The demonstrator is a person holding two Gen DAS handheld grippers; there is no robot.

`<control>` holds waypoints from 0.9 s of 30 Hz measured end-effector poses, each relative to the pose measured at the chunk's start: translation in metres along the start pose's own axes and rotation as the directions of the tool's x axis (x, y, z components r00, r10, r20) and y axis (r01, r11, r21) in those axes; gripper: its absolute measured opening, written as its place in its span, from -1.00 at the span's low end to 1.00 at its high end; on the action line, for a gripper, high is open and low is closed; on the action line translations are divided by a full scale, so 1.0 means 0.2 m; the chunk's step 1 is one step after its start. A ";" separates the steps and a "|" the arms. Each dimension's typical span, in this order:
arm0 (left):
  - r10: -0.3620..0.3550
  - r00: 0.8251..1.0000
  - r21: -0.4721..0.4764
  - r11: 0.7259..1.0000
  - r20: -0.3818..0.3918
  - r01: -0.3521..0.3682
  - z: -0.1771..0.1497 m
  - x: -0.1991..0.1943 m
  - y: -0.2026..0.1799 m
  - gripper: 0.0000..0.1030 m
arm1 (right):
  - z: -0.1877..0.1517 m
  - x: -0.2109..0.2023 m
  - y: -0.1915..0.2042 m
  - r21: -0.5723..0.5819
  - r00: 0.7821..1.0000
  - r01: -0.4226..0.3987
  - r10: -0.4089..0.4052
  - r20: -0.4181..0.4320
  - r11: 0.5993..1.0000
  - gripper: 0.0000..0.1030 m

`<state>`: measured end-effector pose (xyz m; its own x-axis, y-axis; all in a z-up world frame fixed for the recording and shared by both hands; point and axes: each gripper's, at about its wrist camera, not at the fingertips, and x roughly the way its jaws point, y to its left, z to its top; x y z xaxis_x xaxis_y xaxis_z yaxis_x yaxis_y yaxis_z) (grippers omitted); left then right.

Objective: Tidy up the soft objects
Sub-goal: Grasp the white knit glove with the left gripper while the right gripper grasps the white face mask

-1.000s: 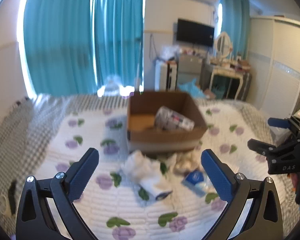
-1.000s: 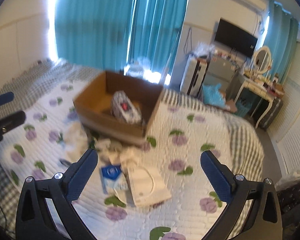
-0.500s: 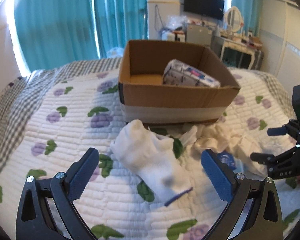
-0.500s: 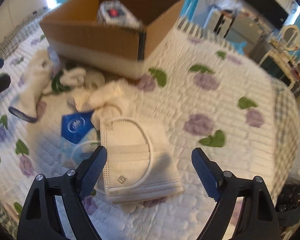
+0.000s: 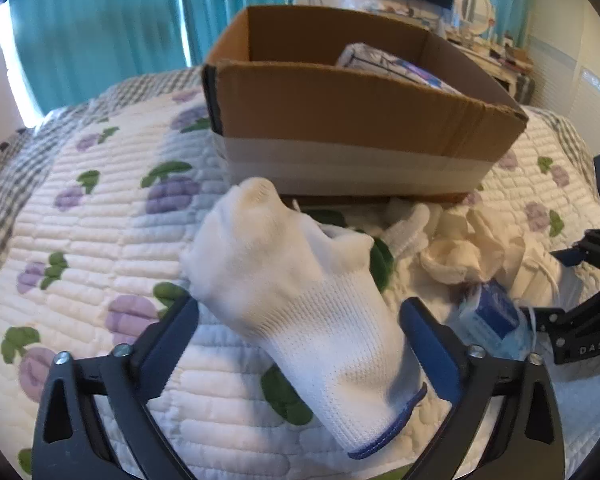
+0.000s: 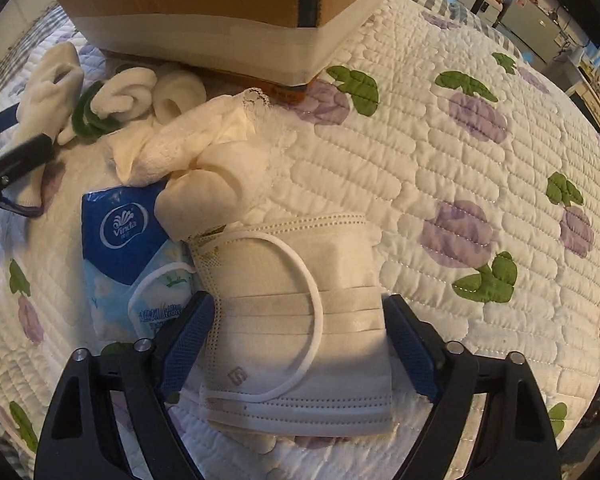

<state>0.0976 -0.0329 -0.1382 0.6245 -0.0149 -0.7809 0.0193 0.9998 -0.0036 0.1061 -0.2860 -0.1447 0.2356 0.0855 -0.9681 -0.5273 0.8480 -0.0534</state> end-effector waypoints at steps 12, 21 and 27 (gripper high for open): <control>-0.064 0.998 0.021 0.998 -0.004 0.065 -0.02 -0.08 0.04 -0.22 | -0.06 -0.12 0.02 0.010 0.995 0.077 -0.077 0.070 0.997 -0.64; -0.076 0.995 0.042 0.996 0.057 0.074 -0.05 -0.31 0.06 -0.32 | -0.11 -0.50 0.06 0.043 0.974 0.122 -0.128 0.189 0.992 -0.66; -0.092 0.988 0.063 0.994 0.126 0.084 -0.02 -0.54 0.05 -0.32 | -0.10 -0.78 0.13 0.049 0.943 0.148 -0.156 0.294 0.988 -0.66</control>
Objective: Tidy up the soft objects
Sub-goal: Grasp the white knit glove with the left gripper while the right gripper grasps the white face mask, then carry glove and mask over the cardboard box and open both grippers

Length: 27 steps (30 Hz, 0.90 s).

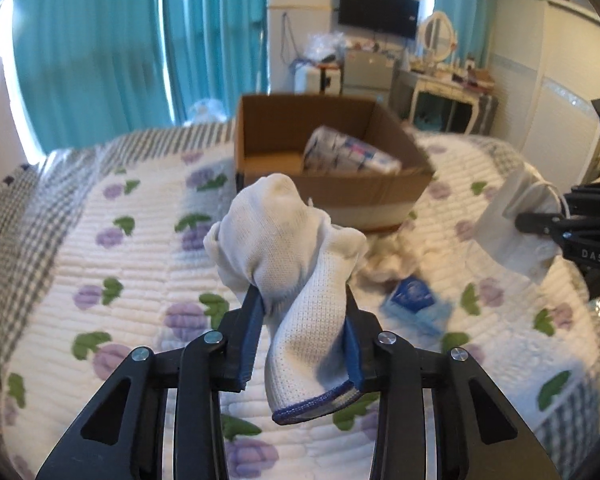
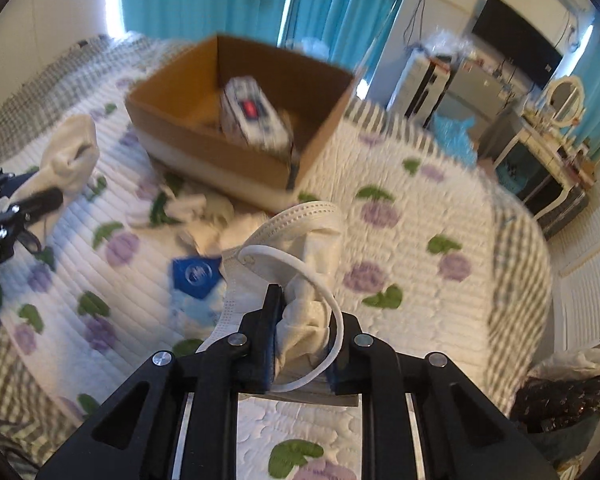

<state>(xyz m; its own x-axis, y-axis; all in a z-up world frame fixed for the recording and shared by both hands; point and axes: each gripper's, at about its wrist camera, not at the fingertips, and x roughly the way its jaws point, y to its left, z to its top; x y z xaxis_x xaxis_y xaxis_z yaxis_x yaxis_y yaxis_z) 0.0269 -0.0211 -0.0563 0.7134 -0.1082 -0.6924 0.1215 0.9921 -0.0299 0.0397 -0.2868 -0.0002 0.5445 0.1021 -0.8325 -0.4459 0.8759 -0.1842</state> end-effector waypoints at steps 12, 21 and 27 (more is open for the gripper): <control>-0.079 0.986 0.026 0.997 0.150 0.076 0.18 -0.36 -0.04 -0.32 | 0.17 -0.43 0.09 0.006 0.981 0.000 -0.001 0.193 1.000 -0.65; -0.099 0.973 0.029 0.995 0.209 0.095 0.36 -0.36 -0.01 -0.32 | 0.40 -0.48 0.11 0.020 0.958 -0.025 0.018 0.287 1.000 -0.65; -0.084 0.972 0.034 0.996 0.218 0.079 0.53 -0.20 0.03 -0.32 | 0.58 -0.40 0.06 0.028 0.948 -0.032 0.021 0.318 0.999 -0.65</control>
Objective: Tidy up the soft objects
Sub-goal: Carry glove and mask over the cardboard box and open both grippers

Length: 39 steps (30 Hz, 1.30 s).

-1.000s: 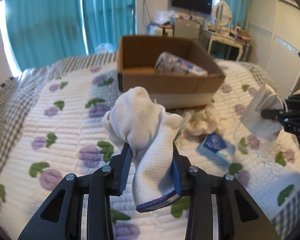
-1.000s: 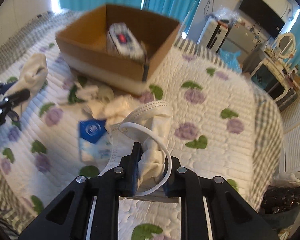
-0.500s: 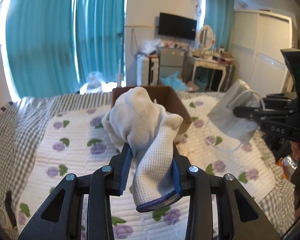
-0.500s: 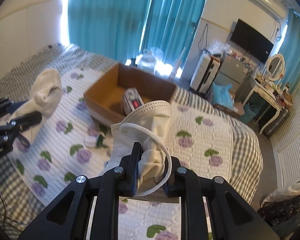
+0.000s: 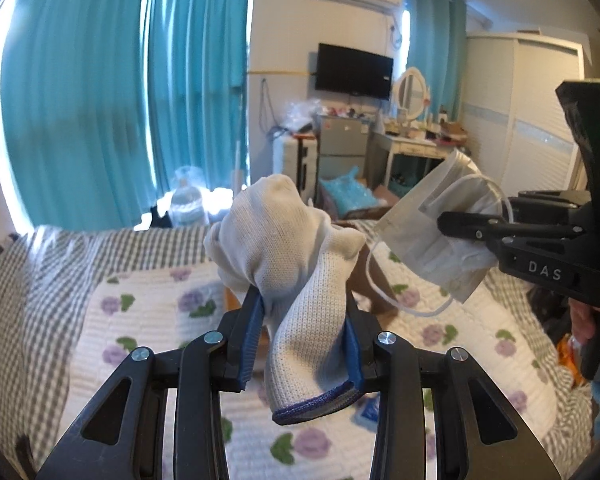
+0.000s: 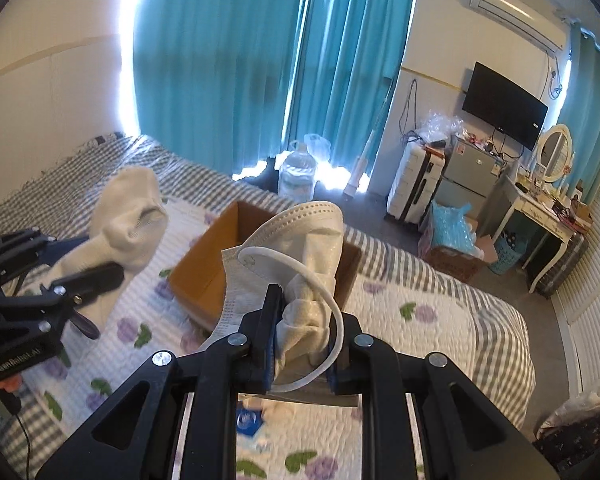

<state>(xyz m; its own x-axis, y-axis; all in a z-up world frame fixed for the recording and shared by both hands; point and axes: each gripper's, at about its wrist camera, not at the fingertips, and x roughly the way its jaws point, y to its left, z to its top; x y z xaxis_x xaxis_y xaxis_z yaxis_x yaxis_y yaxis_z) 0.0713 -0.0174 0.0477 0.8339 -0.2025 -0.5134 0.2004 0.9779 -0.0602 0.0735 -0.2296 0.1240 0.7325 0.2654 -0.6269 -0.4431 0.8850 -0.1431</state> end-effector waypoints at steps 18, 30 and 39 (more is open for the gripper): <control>0.022 0.994 0.018 1.000 -0.104 -0.020 0.03 0.72 0.11 0.25 | 0.10 0.83 -0.24 0.036 0.994 0.026 -0.022 -0.109 0.999 -0.65; 0.067 0.996 0.017 0.998 -0.063 -0.066 0.03 0.73 0.15 0.39 | 0.08 1.06 -0.24 0.080 0.994 -0.030 0.038 -0.103 0.996 0.08; 0.068 0.998 0.012 0.998 0.017 -0.068 0.11 0.46 0.12 0.65 | 0.16 0.82 -0.22 0.096 0.999 0.039 -0.036 -0.036 0.995 0.66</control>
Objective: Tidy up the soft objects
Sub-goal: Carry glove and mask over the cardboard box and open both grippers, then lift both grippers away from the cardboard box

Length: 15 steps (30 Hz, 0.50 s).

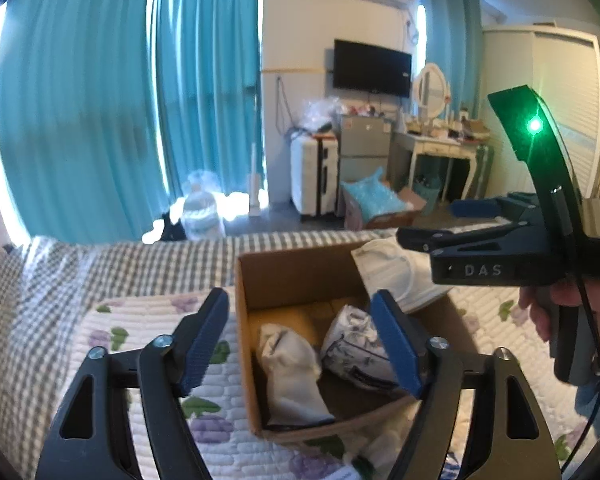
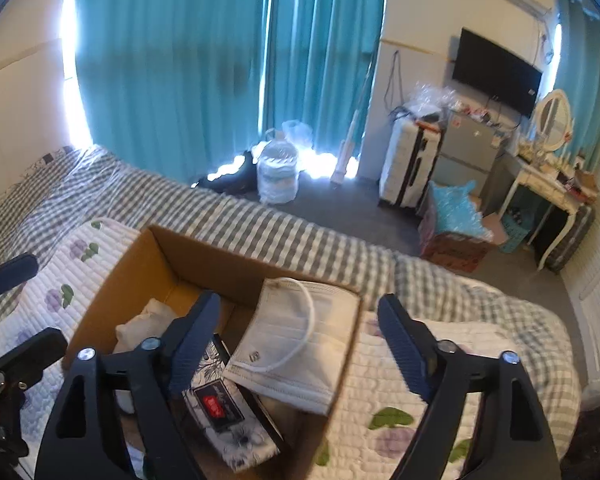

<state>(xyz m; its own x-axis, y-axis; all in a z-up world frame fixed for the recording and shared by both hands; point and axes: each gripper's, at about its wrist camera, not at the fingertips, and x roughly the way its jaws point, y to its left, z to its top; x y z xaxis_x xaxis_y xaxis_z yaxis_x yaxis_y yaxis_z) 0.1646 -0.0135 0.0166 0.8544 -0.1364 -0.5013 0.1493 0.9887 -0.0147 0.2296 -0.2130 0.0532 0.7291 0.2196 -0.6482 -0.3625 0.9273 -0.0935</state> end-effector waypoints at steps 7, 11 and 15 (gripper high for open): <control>0.008 0.997 0.006 1.000 0.083 -0.009 0.07 -0.35 -0.02 0.72 | 0.07 -0.45 0.01 -0.011 0.996 0.058 -0.057 0.061 0.998 0.74; 0.011 0.994 0.002 1.000 0.108 -0.012 0.08 -0.55 -0.03 1.00 | 0.05 -0.73 0.05 -0.023 0.994 0.083 -0.081 0.077 0.996 0.81; 0.017 0.990 -0.001 1.000 0.141 -0.017 0.07 -0.72 -0.03 1.00 | -0.01 -0.96 0.09 -0.012 0.992 0.087 -0.085 0.090 0.996 0.91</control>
<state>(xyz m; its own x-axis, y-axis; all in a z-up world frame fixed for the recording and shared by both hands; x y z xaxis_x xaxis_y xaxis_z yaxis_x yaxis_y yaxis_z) 0.0470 -0.0016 0.1008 0.9183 -0.1270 -0.3749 0.1343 0.9909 -0.0068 0.0812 -0.2386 0.1745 0.8066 0.1663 -0.5673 -0.3050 0.9391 -0.1585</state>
